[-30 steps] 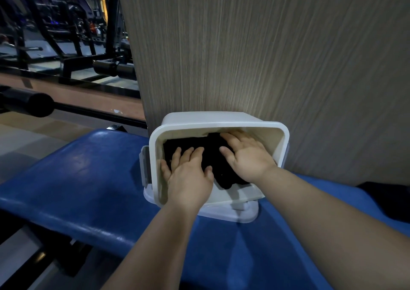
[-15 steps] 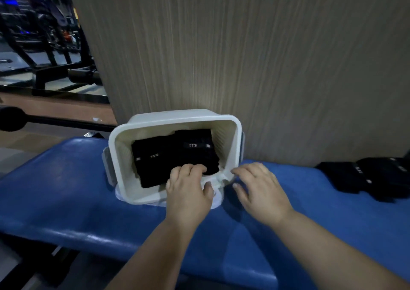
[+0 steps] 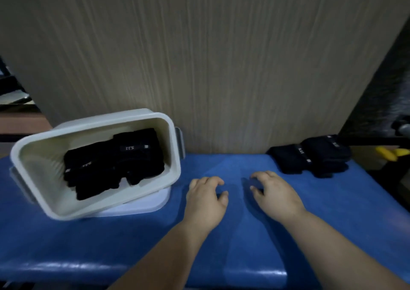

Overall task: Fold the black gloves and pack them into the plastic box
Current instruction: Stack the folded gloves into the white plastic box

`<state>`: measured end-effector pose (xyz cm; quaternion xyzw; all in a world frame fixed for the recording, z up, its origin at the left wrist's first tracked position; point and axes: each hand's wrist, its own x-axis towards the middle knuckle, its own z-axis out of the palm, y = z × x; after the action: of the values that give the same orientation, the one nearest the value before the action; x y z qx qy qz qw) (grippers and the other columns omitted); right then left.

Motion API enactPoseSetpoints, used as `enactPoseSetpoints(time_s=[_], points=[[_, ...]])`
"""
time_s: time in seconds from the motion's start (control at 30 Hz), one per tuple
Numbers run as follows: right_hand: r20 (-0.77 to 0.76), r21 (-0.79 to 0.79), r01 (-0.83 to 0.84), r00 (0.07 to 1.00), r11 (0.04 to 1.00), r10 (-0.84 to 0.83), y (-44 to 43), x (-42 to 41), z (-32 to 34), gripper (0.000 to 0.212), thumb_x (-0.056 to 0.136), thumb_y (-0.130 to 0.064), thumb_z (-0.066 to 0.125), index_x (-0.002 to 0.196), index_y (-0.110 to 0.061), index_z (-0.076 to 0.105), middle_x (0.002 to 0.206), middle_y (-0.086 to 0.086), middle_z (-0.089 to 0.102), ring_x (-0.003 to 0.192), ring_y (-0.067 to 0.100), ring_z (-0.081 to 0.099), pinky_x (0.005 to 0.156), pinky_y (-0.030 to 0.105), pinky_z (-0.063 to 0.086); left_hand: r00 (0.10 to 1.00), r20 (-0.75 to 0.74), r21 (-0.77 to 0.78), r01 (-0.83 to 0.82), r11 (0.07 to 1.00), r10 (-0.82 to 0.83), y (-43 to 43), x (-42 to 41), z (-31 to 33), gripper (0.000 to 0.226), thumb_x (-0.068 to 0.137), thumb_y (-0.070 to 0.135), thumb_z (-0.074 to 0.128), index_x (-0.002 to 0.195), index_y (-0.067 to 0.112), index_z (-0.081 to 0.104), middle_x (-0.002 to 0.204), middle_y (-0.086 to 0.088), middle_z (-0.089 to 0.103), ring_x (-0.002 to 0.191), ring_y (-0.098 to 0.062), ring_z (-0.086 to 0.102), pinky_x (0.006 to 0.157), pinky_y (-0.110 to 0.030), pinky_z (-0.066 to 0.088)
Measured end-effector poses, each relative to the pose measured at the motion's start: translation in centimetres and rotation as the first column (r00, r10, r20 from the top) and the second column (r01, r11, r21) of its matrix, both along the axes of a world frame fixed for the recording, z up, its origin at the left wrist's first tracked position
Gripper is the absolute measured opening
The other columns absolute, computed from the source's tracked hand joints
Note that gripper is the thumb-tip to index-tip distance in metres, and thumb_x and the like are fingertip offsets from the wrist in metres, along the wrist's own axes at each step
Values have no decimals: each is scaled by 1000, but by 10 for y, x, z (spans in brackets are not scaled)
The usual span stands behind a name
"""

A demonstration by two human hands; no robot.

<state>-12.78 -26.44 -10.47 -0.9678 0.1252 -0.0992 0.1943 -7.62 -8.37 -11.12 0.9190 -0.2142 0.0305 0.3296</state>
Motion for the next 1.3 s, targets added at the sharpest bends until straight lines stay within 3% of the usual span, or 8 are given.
enactPoseSetpoints(time_s=[0.23,0.43,0.63,0.77,0.87,1.03,1.2,1.3], points=[[10,63,226,974,972,-227,-54,-13,4,38,93,-27,51,131,-22,52,126,1,53,117,22,49,91,33,44,989,-125,-1,82,997,-82,-96,5,2,28,94,34,50,118,23,59,114,4,64,118,-20,45,100,-28,38],[-13,168,291,956,942,-293,-77,-16,1,46,93,-24,50,137,-22,42,132,4,48,120,24,47,89,36,46,945,-310,40,121,992,-103,-151,10,7,37,98,39,43,127,20,55,126,-1,61,123,-23,49,99,-34,43],[-40,200,301,953,932,-299,-80,-7,-2,52,91,-8,38,141,-22,36,136,8,44,122,26,41,93,38,41,889,-458,99,51,994,-1,-185,27,19,46,100,44,36,129,12,52,121,-9,61,103,-26,58,83,-32,46],[-61,209,318,948,925,-312,-85,-6,2,58,87,-2,35,141,-24,37,135,7,44,121,27,44,91,36,40,900,-427,197,-4,980,90,-203,37,19,56,99,51,35,126,6,55,117,-13,64,105,-30,60,86,-36,49],[-75,187,333,943,924,-324,-86,-6,3,55,88,-3,35,138,-24,40,132,7,46,118,28,46,90,37,40,913,-397,263,13,965,96,-213,35,20,58,97,54,38,122,6,57,113,-12,65,103,-30,61,75,-33,45],[-76,195,349,937,917,-340,-86,-4,2,55,88,-2,35,137,-25,43,133,6,46,118,27,46,91,36,41,880,-466,224,15,974,94,-216,40,22,36,98,31,46,113,0,59,108,-14,65,101,-30,62,74,-34,46],[-63,210,338,941,917,-332,-86,-4,4,61,84,3,35,138,-23,46,137,5,45,120,27,46,94,36,43,858,-510,79,-25,997,62,-207,45,16,17,89,17,50,76,6,50,68,-6,49,59,-20,45,47,-27,32],[-38,230,334,942,914,-335,-85,-1,4,51,87,0,38,129,-23,56,132,4,47,115,26,50,87,32,44,817,-576,-99,-52,994,-14,-198,46,9,14,85,14,51,73,8,50,73,-11,57,66,-25,55,55,-27,42]])
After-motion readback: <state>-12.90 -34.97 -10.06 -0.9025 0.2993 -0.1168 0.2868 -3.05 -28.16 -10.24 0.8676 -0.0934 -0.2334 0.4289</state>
